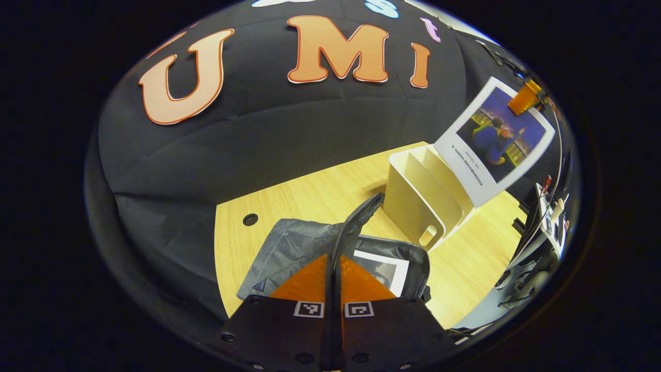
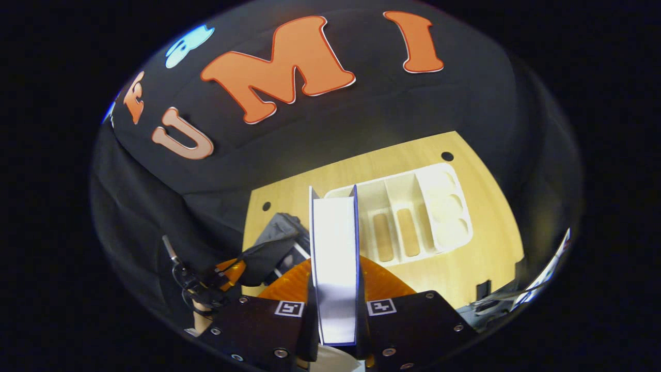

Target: Open the schoolbag, grab two books from the bookshelf and put them into the schoolbag.

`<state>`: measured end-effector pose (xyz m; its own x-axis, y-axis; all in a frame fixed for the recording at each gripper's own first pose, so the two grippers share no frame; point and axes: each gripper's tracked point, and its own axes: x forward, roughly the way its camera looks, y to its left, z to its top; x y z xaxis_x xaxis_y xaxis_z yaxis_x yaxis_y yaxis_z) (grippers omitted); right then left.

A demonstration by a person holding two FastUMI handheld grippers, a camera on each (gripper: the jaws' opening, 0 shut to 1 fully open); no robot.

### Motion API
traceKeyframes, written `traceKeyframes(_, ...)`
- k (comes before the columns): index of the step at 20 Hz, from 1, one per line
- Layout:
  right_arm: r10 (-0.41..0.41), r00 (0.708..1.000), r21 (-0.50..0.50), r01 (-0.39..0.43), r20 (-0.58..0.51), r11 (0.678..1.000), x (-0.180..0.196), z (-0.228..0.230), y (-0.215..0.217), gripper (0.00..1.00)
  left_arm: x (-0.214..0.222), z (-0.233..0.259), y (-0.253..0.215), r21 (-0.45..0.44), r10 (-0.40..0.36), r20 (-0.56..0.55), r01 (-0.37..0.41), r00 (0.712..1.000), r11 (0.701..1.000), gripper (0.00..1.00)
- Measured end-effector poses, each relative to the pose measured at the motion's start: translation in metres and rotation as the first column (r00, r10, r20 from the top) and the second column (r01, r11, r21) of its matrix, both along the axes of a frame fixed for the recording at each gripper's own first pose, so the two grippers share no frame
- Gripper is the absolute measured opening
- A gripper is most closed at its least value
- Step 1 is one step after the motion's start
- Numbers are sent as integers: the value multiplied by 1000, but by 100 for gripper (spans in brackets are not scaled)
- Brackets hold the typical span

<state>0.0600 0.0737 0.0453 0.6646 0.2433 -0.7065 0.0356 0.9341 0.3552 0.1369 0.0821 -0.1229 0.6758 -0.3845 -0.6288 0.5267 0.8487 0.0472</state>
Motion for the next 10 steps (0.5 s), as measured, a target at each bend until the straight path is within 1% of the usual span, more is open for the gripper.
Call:
traceKeyframes(2,-10,1000,114,8,17,993,-15,-15,16,30,1,3,2,-10,6,0,-6,1000,1000,0)
traceKeyframes(4,-31,999,231,26,18,973,-31,-38,33,29,3,6,5,-17,10,-2,-10,1000,1000,0)
traceKeyframes(7,-66,998,389,63,-5,919,-46,-81,54,28,5,12,7,-11,13,9,-13,1000,1000,0)
traceKeyframes(9,-93,995,492,91,-21,866,-48,-109,75,28,7,16,7,1,9,26,-9,1000,1000,1)
traceKeyframes(10,-98,995,527,100,-31,844,-53,-121,87,28,8,19,7,4,7,29,-7,1000,1000,0)
